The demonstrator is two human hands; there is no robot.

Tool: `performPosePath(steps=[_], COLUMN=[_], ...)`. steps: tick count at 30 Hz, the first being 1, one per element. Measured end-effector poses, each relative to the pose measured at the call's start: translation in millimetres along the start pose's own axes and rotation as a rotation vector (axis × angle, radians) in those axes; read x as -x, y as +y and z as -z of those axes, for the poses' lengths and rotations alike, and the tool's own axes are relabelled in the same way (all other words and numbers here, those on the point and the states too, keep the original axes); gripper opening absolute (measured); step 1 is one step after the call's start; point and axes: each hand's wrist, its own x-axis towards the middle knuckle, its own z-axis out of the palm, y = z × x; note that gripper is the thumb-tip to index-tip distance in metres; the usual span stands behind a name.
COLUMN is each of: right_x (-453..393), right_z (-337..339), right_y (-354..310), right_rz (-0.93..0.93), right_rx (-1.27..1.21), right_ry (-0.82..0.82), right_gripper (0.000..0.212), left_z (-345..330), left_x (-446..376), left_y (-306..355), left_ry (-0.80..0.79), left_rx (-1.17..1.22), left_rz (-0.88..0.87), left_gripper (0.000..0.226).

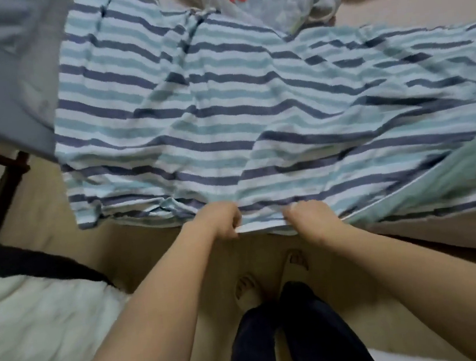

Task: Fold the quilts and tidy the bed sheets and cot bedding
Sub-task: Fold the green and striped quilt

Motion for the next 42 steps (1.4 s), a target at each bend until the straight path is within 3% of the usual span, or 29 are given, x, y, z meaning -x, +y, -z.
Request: performPosePath(steps=[1, 3, 4, 6, 8, 9, 13, 15, 17, 18, 19, 21, 23, 25, 29, 34, 39, 42], right_x=[-5.4, -26.6, -35.3, -64.3, -90.0, -101.6, -151.5, -162.0, -159.2, -154.3, -146.8, -129.6, -109.4, -90.9, -37.0, 45.5, 108.7, 140.7], right_z=[3.2, 28.6, 41.1, 59.4, 69.1, 70.3, 56.9, 44.5, 40.5, 41.9, 45.0, 58.9, 85.3, 107.7, 128.9, 100.3, 31.2, -12.1], right_y=[-1.5, -16.0, -25.9, -54.0, -76.3, -83.8, -114.5, -119.6, -118.7, -117.6, -117.3, -112.2, -88.6, -49.7, 70.4, 227.5, 349.8, 419.7], right_rz=[0.016, 0.116, 0.161, 0.247, 0.217, 0.186, 0.139, 0.195, 0.307, 0.335, 0.352, 0.369, 0.344, 0.273, -0.038, -0.43, -0.706, -0.79], right_rx=[-0.001, -0.021, -0.068, -0.072, -0.043, -0.034, -0.005, 0.057, 0.157, 0.129, 0.046, -0.147, -0.251, -0.292, -0.403, -0.469, -0.637, -0.814], right_ry=[-0.048, 0.079, 0.246, 0.595, 0.661, 0.603, 0.336, 0.159, -0.067, -0.155, -0.205, -0.151, 0.075, 0.235, 0.406, 0.413, 0.498, 0.587], right_gripper=[0.024, 0.03, 0.032, 0.031, 0.046, 0.056, 0.072, 0.069, 0.052, 0.042, 0.035, 0.027, 0.022, 0.017, 0.018, 0.024, 0.034, 0.039], left_z=[-0.2, 4.0, 3.1, -6.1, -17.8, -21.9, -33.4, -39.2, -33.0, -24.0, -13.7, 10.0, 50.1, 90.1, 158.1, 194.9, 189.3, 179.5], left_x=[4.6, 12.2, 14.8, 25.0, 29.9, 29.6, 14.9, 1.6, -1.1, 2.4, 7.5, 13.6, 13.7, 7.3, -25.4, -76.0, -132.8, -182.0], left_y=[-6.6, -30.0, -40.7, -68.6, -88.4, -96.8, -134.4, -147.5, -152.0, -150.8, -146.9, -131.4, -103.7, -67.2, 46.8, 219.6, 360.0, 442.3], left_ry=[-0.101, -0.064, 0.109, 0.64, 0.961, 0.969, 0.802, 0.416, -0.037, -0.127, -0.11, 0.068, 0.229, 0.274, 0.287, 0.253, 0.175, 0.176], left_rx=[0.112, 0.372, 0.513, 0.72, 0.771, 0.744, 0.204, 0.237, 0.394, 0.391, 0.336, 0.246, 0.19, 0.112, 0.035, -0.059, -0.042, 0.097], left_rz=[0.003, 0.111, 0.215, 0.532, 0.725, 0.76, 0.672, 0.589, 0.631, 0.65, 0.635, 0.591, 0.509, 0.374, 0.096, -0.196, -0.341, -0.316], left_gripper=[0.016, 0.015, 0.014, 0.016, 0.029, 0.04, 0.074, 0.078, 0.066, 0.054, 0.043, 0.031, 0.023, 0.018, 0.026, 0.037, 0.044, 0.049])
